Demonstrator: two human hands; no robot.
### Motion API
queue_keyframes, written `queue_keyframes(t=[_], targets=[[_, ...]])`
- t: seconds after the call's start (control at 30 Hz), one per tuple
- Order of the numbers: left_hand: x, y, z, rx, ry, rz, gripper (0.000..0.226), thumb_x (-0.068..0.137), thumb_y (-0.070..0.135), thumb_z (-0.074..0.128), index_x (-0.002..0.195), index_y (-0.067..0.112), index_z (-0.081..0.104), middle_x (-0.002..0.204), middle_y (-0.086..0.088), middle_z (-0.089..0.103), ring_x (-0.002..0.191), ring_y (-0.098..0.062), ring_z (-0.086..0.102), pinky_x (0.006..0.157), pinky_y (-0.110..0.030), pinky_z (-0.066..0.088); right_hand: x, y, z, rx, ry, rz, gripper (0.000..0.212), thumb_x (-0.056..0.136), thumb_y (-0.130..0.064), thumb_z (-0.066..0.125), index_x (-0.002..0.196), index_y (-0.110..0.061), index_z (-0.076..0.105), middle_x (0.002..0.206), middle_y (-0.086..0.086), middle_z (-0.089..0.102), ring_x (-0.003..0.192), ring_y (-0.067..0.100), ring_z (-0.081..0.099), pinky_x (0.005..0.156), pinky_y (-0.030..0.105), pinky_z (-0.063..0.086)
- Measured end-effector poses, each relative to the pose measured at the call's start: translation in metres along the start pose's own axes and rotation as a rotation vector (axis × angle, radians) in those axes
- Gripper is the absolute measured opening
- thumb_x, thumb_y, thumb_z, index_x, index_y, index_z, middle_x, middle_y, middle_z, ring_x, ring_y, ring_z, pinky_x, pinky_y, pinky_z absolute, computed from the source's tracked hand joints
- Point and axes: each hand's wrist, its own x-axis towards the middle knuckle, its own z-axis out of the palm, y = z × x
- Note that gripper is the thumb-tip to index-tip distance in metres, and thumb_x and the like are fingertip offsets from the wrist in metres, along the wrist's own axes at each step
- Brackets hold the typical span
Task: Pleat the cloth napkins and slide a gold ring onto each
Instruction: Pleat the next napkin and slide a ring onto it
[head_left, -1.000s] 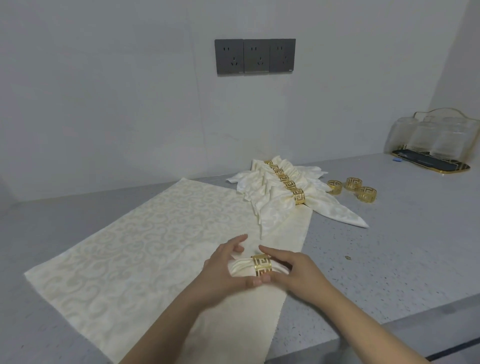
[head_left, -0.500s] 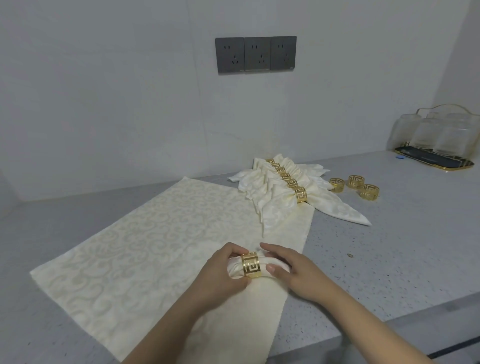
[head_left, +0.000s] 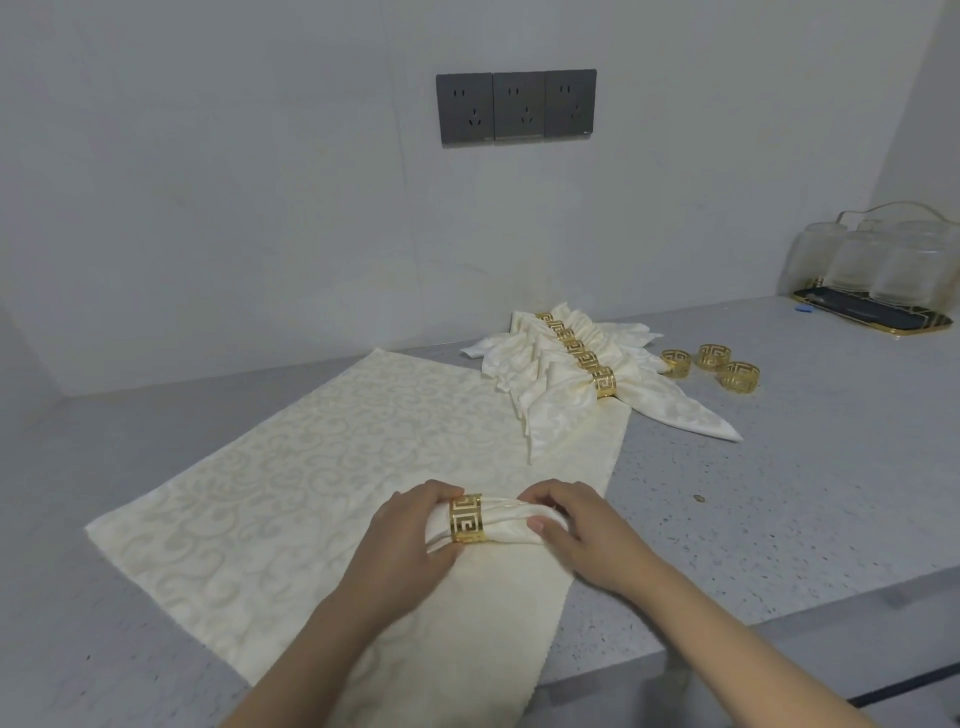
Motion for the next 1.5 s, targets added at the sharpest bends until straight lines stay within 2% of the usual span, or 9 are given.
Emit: queue_keyframes(t=[0.27,0.43,0.7,0.83,0.93,1.03,1.2,1.4,1.5], targets=[[-0.011,0.003,-0.014,0.122,0.042,-0.065,0.070,0.076,0.073,0.036,0.132,0.034,0.051,0.119,0.024,0.042,0.116,0.002,0.036,0.099,-0.022,0.031,-0.001,-0.011,-0.002,-0.160,0.157,-0.145,0.043,0.086,-0.055,0.045,0.126,-0.041,0.055,0.118,-0.018,0.055,0.107,0.005,0.043,0.093,0.018,0.032],[-0.019,0.014,-0.015,0.144,0.079,-0.102,0.038,0.089,0.046,0.058,0.122,0.027,0.060,0.106,0.015,0.052,0.104,-0.004,0.047,0.077,-0.010,0.031,0.004,-0.034,0.014,-0.401,0.194,-0.297,0.046,0.084,-0.057,0.047,0.118,-0.032,0.065,0.109,-0.016,0.066,0.093,0.009,0.051,0.083,0.021,0.037],[-0.023,0.025,-0.023,-0.012,0.002,-0.204,0.022,0.089,0.037,0.060,0.080,0.023,0.074,0.085,0.006,0.060,0.083,-0.001,0.055,0.070,-0.010,0.039,-0.003,-0.048,0.038,-0.412,0.400,-0.196,0.044,0.059,-0.047,0.081,0.098,-0.033,0.067,0.074,-0.014,0.058,0.068,0.013,0.053,0.059,0.022,0.040],[-0.019,0.034,-0.030,0.226,-0.036,-0.290,0.049,0.091,0.038,0.054,0.049,0.018,0.038,0.051,0.001,0.037,0.050,-0.012,0.035,0.053,-0.033,0.033,-0.007,-0.052,0.041,-0.401,0.388,-0.148,0.044,0.061,-0.045,0.082,0.101,-0.036,0.064,0.081,-0.012,0.054,0.070,0.011,0.054,0.050,0.012,0.026],[-0.015,0.034,-0.031,0.240,0.051,-0.300,0.044,0.090,0.039,0.054,0.052,0.021,0.042,0.053,0.005,0.043,0.052,-0.010,0.042,0.052,-0.026,0.032,-0.008,-0.058,0.026,-0.199,0.317,-0.017,0.033,0.077,-0.047,0.071,0.109,-0.040,0.064,0.102,-0.015,0.050,0.077,0.003,0.055,0.055,0.014,0.035],[-0.012,0.024,-0.030,0.066,0.201,-0.351,0.020,0.089,0.038,0.059,0.082,0.020,0.058,0.094,0.003,0.053,0.072,-0.008,0.055,0.065,-0.023,0.040,0.001,-0.060,0.011,0.062,0.284,0.210,0.033,0.093,-0.039,0.053,0.123,-0.025,0.059,0.119,-0.005,0.048,0.079,0.006,0.056,0.074,0.021,0.042],[-0.007,0.011,-0.025,0.194,-0.003,-0.525,0.052,0.091,0.055,0.048,0.079,0.006,0.058,0.080,-0.012,0.060,0.072,-0.024,0.060,0.056,-0.029,0.034,0.011,-0.051,0.005,0.074,0.061,0.446,0.043,0.096,-0.035,0.049,0.061,-0.014,0.035,0.056,-0.002,0.030,0.049,0.011,0.029,0.048,0.023,0.020],[-0.010,0.015,-0.026,-0.221,0.143,-0.464,0.026,0.092,0.035,0.056,0.080,0.016,0.045,0.065,0.004,0.045,0.057,-0.011,0.041,0.054,-0.026,0.030,0.008,-0.068,0.002,0.400,0.148,0.418,0.037,0.094,-0.033,0.054,0.064,-0.015,0.045,0.057,-0.005,0.045,0.055,0.012,0.045,0.064,0.029,0.044],[-0.006,0.018,-0.036,-0.353,0.133,-0.379,0.016,0.092,0.031,0.059,0.089,0.017,0.052,0.070,0.002,0.055,0.060,-0.012,0.048,0.055,-0.025,0.034,0.010,-0.077,-0.009,0.385,0.152,0.320,0.035,0.097,-0.034,0.050,0.068,-0.014,0.047,0.056,-0.007,0.039,0.053,0.009,0.037,0.056,0.025,0.032]])
